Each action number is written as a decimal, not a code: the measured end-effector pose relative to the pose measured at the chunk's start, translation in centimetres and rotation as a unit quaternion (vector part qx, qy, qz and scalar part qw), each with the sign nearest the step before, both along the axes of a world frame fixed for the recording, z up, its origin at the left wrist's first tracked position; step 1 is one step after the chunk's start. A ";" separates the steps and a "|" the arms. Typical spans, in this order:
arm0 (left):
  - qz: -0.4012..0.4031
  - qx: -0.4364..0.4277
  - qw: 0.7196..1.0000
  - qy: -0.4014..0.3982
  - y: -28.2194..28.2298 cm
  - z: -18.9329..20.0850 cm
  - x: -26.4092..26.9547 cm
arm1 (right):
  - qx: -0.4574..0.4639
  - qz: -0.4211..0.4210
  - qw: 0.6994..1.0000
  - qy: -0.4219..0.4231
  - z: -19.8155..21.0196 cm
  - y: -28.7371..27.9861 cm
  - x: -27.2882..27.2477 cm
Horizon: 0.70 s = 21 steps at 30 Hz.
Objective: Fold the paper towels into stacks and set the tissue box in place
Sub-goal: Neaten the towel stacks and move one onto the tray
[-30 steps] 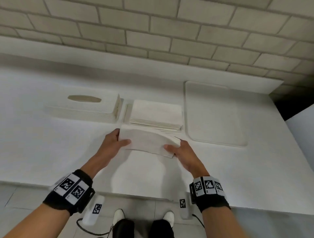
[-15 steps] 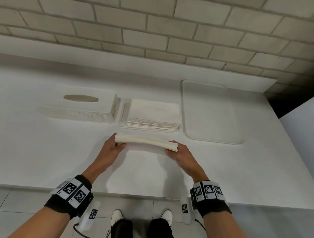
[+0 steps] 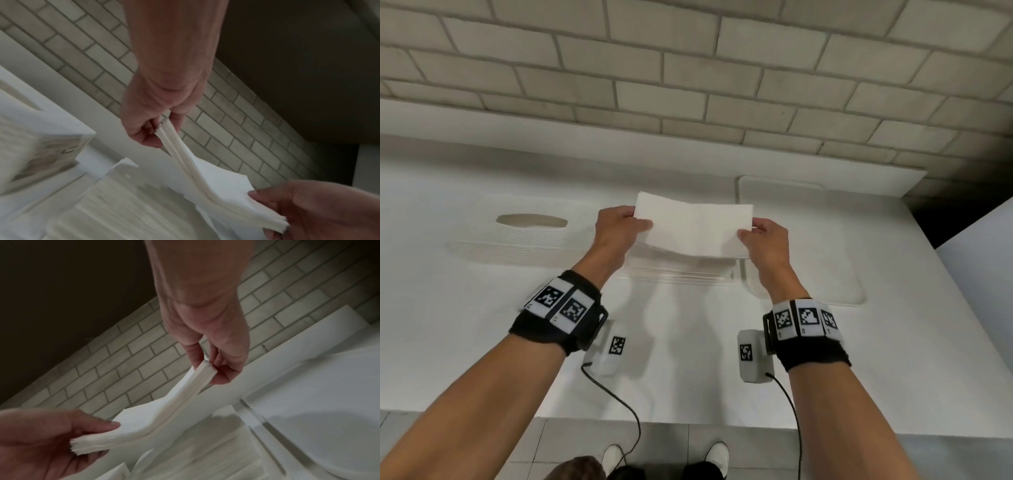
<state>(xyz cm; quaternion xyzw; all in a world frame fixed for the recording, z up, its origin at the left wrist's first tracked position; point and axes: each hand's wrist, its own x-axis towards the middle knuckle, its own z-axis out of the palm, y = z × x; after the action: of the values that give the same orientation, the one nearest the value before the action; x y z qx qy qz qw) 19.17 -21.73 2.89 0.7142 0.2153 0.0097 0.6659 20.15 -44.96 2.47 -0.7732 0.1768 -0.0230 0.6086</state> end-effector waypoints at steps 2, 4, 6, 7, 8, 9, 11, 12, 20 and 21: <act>0.018 0.008 1.000 0.019 -0.1 -0.6 1.2 | -0.016 0.000 1.000 0.021 -0.4 0.3 0.8; 0.031 0.012 0.999 0.043 -0.1 -1.3 1.9 | -0.028 0.002 0.999 0.035 -1.1 0.5 1.3; 0.044 0.014 0.997 0.062 -0.1 -2.1 2.2 | -0.039 0.007 0.998 0.044 -1.7 0.7 1.6; 0.047 0.017 0.997 0.067 -0.1 -2.3 2.2 | -0.044 0.010 0.998 0.049 -2.0 0.8 1.7; 0.050 0.020 0.996 0.064 -0.1 -2.7 2.4 | -0.047 0.012 0.997 0.055 -2.2 0.9 1.8; 0.052 0.023 0.996 0.065 -0.2 -2.9 2.5 | -0.048 0.014 0.997 0.060 -2.3 1.0 1.9; 0.056 0.033 0.995 0.071 -0.2 -3.2 2.6 | -0.051 0.015 0.996 0.070 -2.6 1.1 2.1; 0.058 0.036 0.995 0.078 -0.2 -3.5 2.8 | -0.053 0.015 0.996 0.074 -2.8 1.1 2.2; 0.057 0.091 0.992 0.071 -0.5 -4.6 2.9 | -0.082 0.028 0.994 0.071 -3.6 1.2 2.3; 0.057 0.100 0.991 0.069 -0.4 -4.8 3.0 | -0.085 0.029 0.994 0.068 -3.6 1.2 2.3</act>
<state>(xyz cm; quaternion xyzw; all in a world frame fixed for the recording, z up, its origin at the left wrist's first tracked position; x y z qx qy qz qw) 22.15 -22.15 -1.89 0.7628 0.2988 0.0201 0.5731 22.47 -43.76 -1.12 -0.8269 0.1928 0.0324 0.5273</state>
